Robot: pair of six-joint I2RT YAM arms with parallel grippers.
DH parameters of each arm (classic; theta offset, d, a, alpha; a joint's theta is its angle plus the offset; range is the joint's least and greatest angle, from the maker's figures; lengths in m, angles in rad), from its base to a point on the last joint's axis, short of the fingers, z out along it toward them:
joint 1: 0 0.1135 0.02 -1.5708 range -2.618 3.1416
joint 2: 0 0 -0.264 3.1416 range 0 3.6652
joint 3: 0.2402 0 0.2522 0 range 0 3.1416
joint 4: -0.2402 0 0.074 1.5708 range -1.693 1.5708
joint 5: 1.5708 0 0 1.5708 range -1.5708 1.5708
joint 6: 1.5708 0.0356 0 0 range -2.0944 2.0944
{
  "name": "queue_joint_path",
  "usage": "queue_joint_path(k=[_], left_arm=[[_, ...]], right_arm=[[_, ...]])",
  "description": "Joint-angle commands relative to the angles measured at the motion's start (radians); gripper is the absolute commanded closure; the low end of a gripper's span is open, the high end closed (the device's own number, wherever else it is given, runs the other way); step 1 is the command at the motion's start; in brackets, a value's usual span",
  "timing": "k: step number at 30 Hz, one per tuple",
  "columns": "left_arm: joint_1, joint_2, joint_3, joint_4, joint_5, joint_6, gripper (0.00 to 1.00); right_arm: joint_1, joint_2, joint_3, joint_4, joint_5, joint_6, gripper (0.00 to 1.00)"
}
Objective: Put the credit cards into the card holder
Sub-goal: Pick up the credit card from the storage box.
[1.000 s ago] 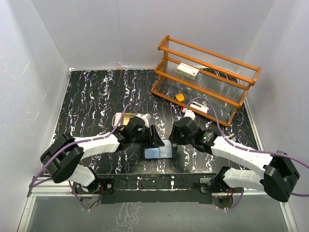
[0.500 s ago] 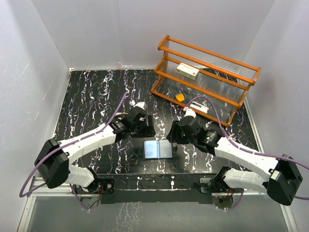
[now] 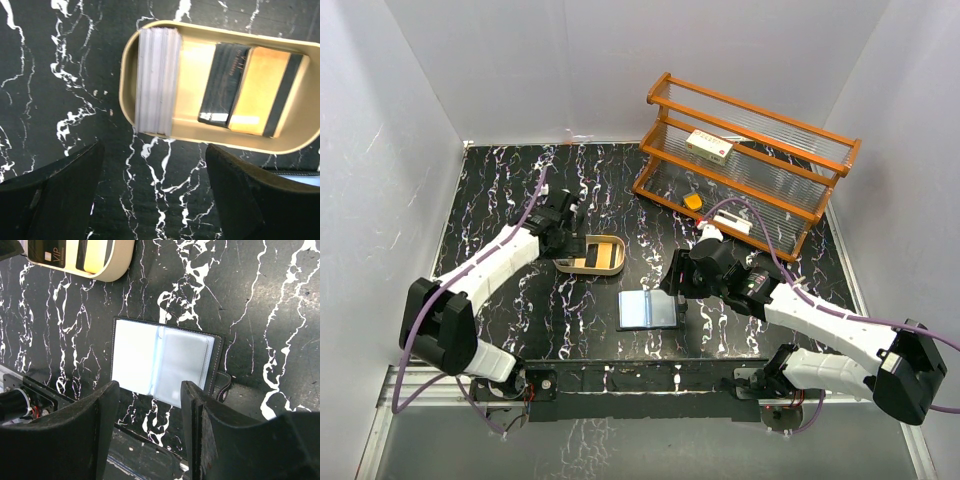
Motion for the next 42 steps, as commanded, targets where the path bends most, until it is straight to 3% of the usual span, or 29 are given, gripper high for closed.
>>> queue_joint_path(k=[1,19,42], left_arm=[[0.045,0.017,0.045,0.003,0.022,0.095,0.18],[0.144,0.211,0.107,0.049,0.139,0.198,0.15],[0.172,0.245,0.164,0.025,0.048,0.218,0.25]], right_arm=[[0.003,-0.016,0.031,0.066,-0.013,0.004,0.49],[0.004,-0.041,0.006,0.075,-0.005,0.008,0.48],[0.003,-0.045,-0.002,0.079,-0.003,0.004,0.48]])
